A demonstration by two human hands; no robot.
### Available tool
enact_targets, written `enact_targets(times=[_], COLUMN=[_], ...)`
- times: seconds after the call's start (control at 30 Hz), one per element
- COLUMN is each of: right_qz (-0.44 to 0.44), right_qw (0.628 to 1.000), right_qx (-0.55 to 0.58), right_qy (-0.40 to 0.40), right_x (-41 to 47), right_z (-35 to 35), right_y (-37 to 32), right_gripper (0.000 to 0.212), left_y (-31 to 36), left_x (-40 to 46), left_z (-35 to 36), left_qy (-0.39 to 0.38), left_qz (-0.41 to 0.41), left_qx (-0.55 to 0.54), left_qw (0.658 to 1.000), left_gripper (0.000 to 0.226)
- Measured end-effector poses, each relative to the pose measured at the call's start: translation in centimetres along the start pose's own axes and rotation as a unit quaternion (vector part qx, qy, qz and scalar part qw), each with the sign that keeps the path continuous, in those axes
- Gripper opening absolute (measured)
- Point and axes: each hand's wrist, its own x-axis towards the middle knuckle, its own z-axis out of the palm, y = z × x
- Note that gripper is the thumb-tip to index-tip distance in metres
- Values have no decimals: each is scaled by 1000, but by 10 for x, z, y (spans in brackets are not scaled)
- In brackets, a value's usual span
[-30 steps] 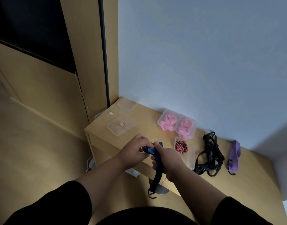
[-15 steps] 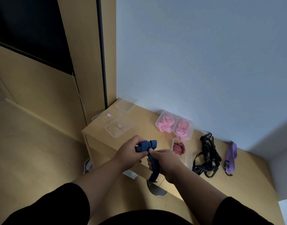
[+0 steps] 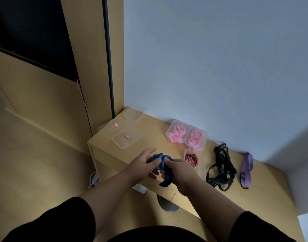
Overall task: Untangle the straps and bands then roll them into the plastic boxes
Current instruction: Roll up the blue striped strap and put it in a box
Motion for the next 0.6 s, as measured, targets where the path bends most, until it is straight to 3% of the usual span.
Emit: enact_targets(times=[0.2,0.33,0.47,0.6], right_qz=[-19,-40,-3,42], right_qw=[998,982,991,997], right_qx=[-67,-183,-132,-54], right_qy=[-1,-18,-13,23], right_x=[-7,-10,-9,-9], right_z=[-2,0,6,6], right_y=[2,-1,5,4], right_gripper=[23,21,41,53], left_y=[-1,0,-5,-19], left_x=[0,1,3,3], left_z=[3,5,4,6], left_qy=[62,122,101,46], left_qz=[80,141,199,272], left_qx=[148,261,369,389], left_qw=[984,947,902,879], left_gripper=[42,43,36,40])
